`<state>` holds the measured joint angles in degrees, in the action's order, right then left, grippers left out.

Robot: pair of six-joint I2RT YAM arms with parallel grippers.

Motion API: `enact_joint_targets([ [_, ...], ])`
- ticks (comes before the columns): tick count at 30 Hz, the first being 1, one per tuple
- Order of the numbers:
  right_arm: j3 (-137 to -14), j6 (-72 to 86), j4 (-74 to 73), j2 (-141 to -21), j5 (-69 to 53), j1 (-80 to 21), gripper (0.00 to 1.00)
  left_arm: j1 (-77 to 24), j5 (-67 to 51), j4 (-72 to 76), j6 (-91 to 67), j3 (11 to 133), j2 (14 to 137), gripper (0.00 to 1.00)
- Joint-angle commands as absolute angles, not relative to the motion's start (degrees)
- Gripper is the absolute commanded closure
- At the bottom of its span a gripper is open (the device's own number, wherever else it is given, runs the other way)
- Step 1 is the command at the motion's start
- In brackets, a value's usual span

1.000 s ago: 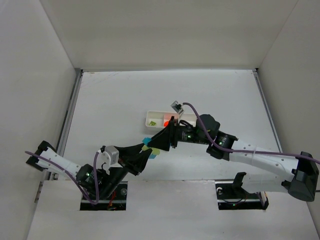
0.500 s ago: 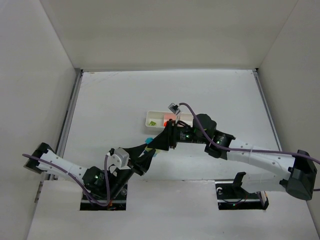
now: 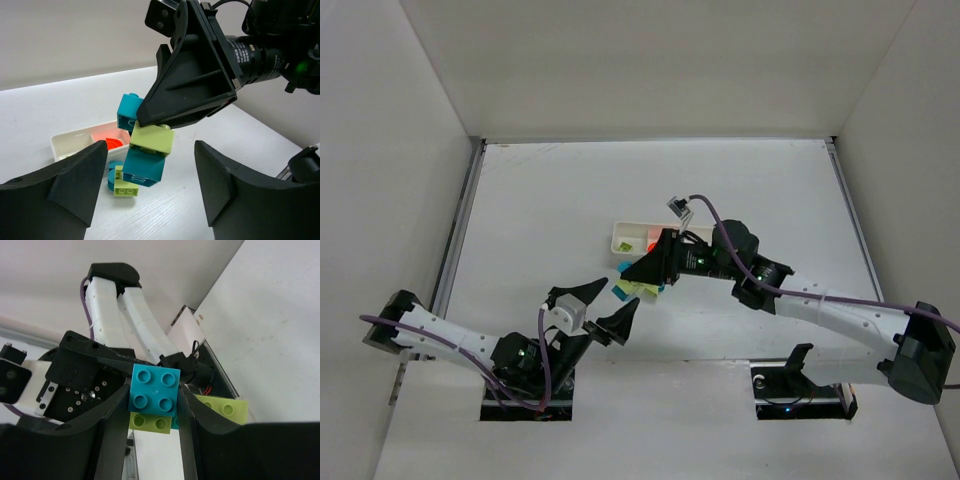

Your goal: Sort the legos into containers by color

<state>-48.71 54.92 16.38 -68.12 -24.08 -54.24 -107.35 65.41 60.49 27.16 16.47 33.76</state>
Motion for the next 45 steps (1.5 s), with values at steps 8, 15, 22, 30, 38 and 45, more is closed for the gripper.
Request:
enact_joint_targets([
  [8, -47.90, 60.46, 23.81, -68.29, -25.31, -50.58, 0.61, -105.95, 65.39, 61.87, 29.53, 17.41, 35.07, 0.16],
  [15, -47.55, 65.82, 25.93, -68.38, -28.74, -49.44, 0.62, -101.74, 61.97, 62.23, 29.44, 17.40, 37.96, 0.17],
  [22, -46.15, 69.34, 27.86, -68.03, -30.67, -49.09, 0.62, -96.38, 57.31, 64.77, 29.44, 19.16, 43.94, 0.22],
  [30, -43.33, 72.94, 31.37, -67.85, -32.08, -45.84, 0.62, -94.96, 54.23, 72.33, 31.02, 18.98, 47.19, 0.33],
  [38, -42.10, 74.62, 33.31, -67.94, -32.43, -44.34, 0.62, -94.35, 52.82, 75.23, 32.17, 19.69, 50.45, 0.45],
  [45, -42.10, 75.06, 33.75, -68.73, -32.08, -44.78, 0.62, -92.77, 51.24, 76.55, 31.64, 19.60, 50.36, 0.52],
])
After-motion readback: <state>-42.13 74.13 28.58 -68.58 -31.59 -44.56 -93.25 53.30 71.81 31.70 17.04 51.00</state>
